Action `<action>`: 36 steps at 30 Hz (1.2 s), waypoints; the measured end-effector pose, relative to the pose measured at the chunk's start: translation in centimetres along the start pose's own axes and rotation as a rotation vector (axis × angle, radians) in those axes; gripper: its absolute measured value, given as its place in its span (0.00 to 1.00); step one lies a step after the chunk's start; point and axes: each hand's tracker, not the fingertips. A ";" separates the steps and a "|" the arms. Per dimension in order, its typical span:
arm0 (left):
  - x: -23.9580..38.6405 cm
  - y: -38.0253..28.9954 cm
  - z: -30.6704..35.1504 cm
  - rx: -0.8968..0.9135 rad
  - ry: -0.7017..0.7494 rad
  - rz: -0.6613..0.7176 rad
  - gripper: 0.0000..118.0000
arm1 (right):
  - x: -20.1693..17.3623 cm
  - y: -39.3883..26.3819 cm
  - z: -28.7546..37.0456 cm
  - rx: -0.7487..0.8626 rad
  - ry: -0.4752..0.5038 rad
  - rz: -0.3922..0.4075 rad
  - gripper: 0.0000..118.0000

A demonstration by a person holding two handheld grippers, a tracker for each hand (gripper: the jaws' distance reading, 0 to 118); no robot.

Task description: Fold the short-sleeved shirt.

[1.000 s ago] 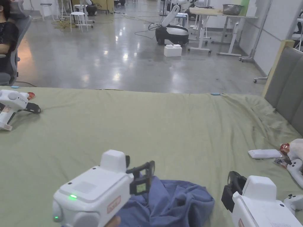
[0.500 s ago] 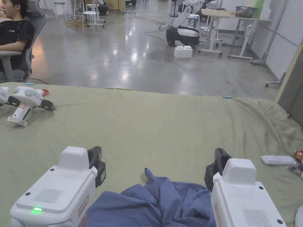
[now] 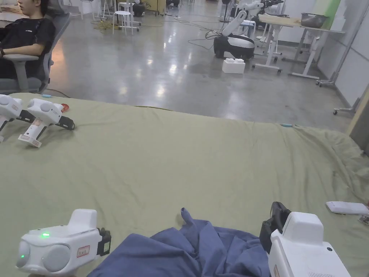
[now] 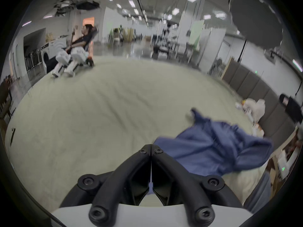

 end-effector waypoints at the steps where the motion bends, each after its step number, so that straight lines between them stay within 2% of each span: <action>1: -0.2 -0.4 -0.6 -0.031 0.024 -0.011 0.25 | 0.0 -0.2 -0.1 -0.006 -0.001 0.002 0.00; 2: -0.3 -0.9 -1.2 -0.062 0.041 -0.020 0.36 | 0.1 -0.4 -0.1 -0.014 -0.003 0.002 0.00; 4: -0.7 -2.0 -2.3 -0.113 0.065 -0.025 0.39 | 0.2 -0.9 -0.2 -0.030 -0.003 0.001 0.00; 6: -0.9 -2.9 -3.3 -0.166 0.077 0.005 0.52 | 0.2 -1.5 -0.3 -0.050 -0.004 0.001 0.00; 9: -0.6 -4.5 -4.7 -0.224 0.096 0.022 0.52 | 0.3 -2.2 -0.6 -0.079 -0.012 0.006 0.00; 13: 1.9 -5.6 -4.8 -0.169 0.190 -0.062 0.39 | 0.7 -2.7 -0.7 -0.099 -0.019 -0.003 0.00; 14: 2.5 -5.7 -4.8 -0.169 0.186 -0.068 0.32 | 0.8 -2.8 -0.7 -0.103 -0.026 -0.005 0.00; 15: 3.0 -5.7 -4.9 -0.159 0.182 -0.081 0.17 | 0.9 -2.8 -0.8 -0.108 -0.032 -0.006 0.00; 18: 4.5 -6.2 -4.9 -0.159 0.231 -0.211 0.01 | 1.9 -2.8 -1.3 -0.123 -0.050 -0.014 0.00; 21: 3.9 -5.9 -4.0 -0.161 0.170 -0.151 0.00 | 3.7 -2.5 -2.2 -0.141 -0.072 -0.015 0.00; 24: 2.8 -5.0 -2.5 -0.127 0.054 -0.012 0.00 | 6.2 -2.7 -4.2 -0.241 -0.087 -0.035 0.01; 26: 2.7 -4.7 -1.6 -0.100 0.048 -0.027 0.00 | 7.8 -3.2 -5.7 -0.305 -0.080 -0.049 0.02; 27: 2.7 -4.5 -1.2 -0.084 0.039 -0.032 0.00 | 8.4 -3.5 -6.7 -0.347 -0.064 -0.051 0.06; 28: 2.9 -4.1 -0.7 -0.070 0.020 -0.027 0.00 | 8.9 -3.9 -7.8 -0.405 -0.057 -0.040 0.15; 29: 2.7 -3.9 -0.4 -0.059 -0.004 -0.014 0.00 | 9.4 -4.4 -9.0 -0.454 -0.037 -0.039 0.32; 30: 2.6 -3.7 -0.1 -0.053 -0.014 0.004 0.00 | 9.8 -4.9 -10.2 -0.499 -0.028 -0.035 0.56; 31: 2.5 -3.6 0.1 -0.041 -0.020 0.019 0.00 | 9.9 -5.5 -11.5 -0.550 -0.033 0.002 0.64; 34: 2.6 -3.2 0.7 -0.014 -0.020 0.008 0.00 | 9.9 -7.5 -14.6 -0.643 0.002 0.061 0.64; 36: 2.7 -3.0 0.9 -0.008 -0.016 -0.003 0.00 | 9.9 -8.9 -16.3 -0.714 0.033 0.047 0.64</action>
